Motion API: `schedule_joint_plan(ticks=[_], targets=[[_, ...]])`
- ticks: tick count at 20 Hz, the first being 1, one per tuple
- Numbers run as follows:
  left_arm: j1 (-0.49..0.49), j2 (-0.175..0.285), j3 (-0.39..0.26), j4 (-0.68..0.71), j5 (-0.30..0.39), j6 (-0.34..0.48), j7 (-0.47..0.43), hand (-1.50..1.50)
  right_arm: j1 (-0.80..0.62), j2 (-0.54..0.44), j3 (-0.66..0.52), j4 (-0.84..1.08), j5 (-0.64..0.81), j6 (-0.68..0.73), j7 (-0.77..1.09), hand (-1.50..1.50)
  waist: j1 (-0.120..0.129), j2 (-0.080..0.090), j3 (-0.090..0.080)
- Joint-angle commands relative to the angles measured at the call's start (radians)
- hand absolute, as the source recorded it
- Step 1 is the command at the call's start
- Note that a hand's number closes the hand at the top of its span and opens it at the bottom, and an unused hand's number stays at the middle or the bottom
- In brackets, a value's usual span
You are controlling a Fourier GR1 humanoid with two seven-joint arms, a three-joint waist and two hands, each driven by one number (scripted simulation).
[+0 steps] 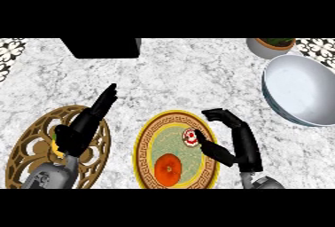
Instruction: Pick the squash from the plate and place it in the bowl
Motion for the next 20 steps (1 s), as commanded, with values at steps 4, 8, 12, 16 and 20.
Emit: schedule_joint_plan(ticks=[4,8,12,16,20], targets=[[0.006,-0.039,-0.022,-0.079,0.032,-0.029,0.028,0.0,-0.007,0.012,0.229,0.044,0.363,-0.128,0.094,-1.5,0.024,0.005,0.003],[0.008,-0.049,-0.011,-0.024,0.019,-0.025,-0.018,0.0,-0.157,-0.057,0.265,0.024,0.492,0.027,0.406,-1.5,0.021,0.005,0.0],[-0.015,-0.046,-0.027,-0.05,0.022,-0.035,0.04,0.0,-0.27,-0.116,0.314,0.015,0.54,0.267,0.642,-1.5,0.026,-0.001,-0.002],[0.002,-0.07,-0.045,-0.035,-0.01,-0.012,-0.009,0.0,-0.343,-0.093,0.343,-0.017,0.374,0.57,0.833,-1.5,0.038,0.006,-0.002],[-0.002,-0.067,-0.036,-0.014,0.002,-0.039,-0.025,0.0,-0.435,0.035,0.332,-0.057,0.238,0.743,1.113,-1.5,0.033,0.008,0.0]])
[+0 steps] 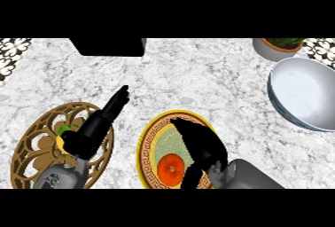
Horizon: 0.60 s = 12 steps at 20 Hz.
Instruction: Pick the squash from the plate and place it in the bowl
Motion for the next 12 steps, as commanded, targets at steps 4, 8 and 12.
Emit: schedule_joint_plan(ticks=[4,8,12], targets=[[-0.008,-0.022,0.004,0.006,-0.012,0.002,-0.004,0.0,-0.12,0.135,-0.05,-0.056,-0.218,0.255,0.392,-1.5,-0.01,0.003,0.005],[0.006,-0.008,0.019,-0.05,0.004,-0.004,0.046,0.0,-0.168,0.181,-0.046,-0.006,-0.236,0.23,0.475,-1.5,-0.005,0.001,0.005],[0.035,-0.025,0.007,-0.027,-0.016,-0.007,0.007,0.0,-0.157,0.181,-0.016,0.009,-0.224,0.218,0.471,-1.5,-0.009,0.002,0.005]])
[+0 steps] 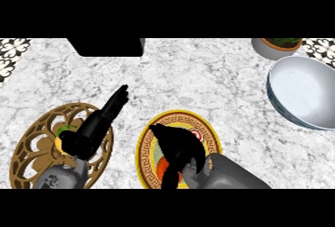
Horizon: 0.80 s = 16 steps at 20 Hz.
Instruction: Pick the squash from the plate and place it in the bowl
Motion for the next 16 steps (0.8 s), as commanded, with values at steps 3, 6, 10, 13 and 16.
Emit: schedule_joint_plan(ticks=[3,6,10,13,16], targets=[[0.018,-0.03,-0.009,0.032,-0.042,0.018,-0.029,0.0,-0.013,0.074,0.065,0.01,0.041,0.029,0.215,-1.5,-0.005,0.0,0.001],[0.045,-0.006,0.017,0.014,-0.028,-0.014,-0.063,0.0,-0.021,0.053,0.055,0.01,0.07,0.043,0.193,-1.5,-0.001,0.0,0.001],[-0.025,-0.005,0.066,0.088,-0.006,-0.048,-0.067,0.0,0.021,0.091,0.129,-0.026,0.189,-0.028,0.195,-1.5,-0.011,0.001,0.001],[0.01,-0.031,0.021,0.003,-0.041,-0.014,-0.004,0.0,0.054,0.07,0.12,-0.041,0.232,-0.016,0.166,-1.5,-0.006,0.0,0.001],[0.028,-0.025,0.03,0.035,-0.039,-0.045,-0.058,0.0,0.052,0.067,0.14,0.013,0.309,-0.015,0.127,-1.5,-0.005,0.001,0.001]])
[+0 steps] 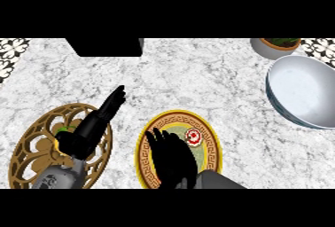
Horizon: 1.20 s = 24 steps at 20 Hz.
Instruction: Pick the squash from the plate and place it in the bowl
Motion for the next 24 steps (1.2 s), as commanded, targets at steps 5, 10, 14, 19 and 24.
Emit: schedule_joint_plan(ticks=[5,10,14,19,24], targets=[[0.023,-0.006,0.018,-0.009,-0.01,-0.015,-0.007,0.0,0.015,0.015,-0.016,-0.03,0.103,0.076,0.175,-1.5,0.001,0.0,0.0],[0.015,-0.058,-0.028,-0.024,-0.064,0.022,0.035,0.0,0.086,0.031,-0.011,0.094,0.183,0.028,0.077,-1.5,0.001,0.002,0.0],[0.04,-0.021,0.04,-0.006,-0.025,-0.033,-0.015,0.0,0.151,0.035,-0.016,0.152,0.22,0.006,-0.004,-1.5,0.003,0.003,0.0],[0.063,-0.013,0.038,-0.178,-0.02,-0.043,0.116,0.0,0.186,0.059,-0.044,0.177,0.275,0.006,-0.05,-1.5,0.008,0.001,0.001],[0.017,-0.111,0.022,-0.014,-0.098,-0.023,0.022,0.0,0.2,0.068,-0.102,0.19,0.306,0.011,-0.144,-1.5,0.002,0.003,0.0]])
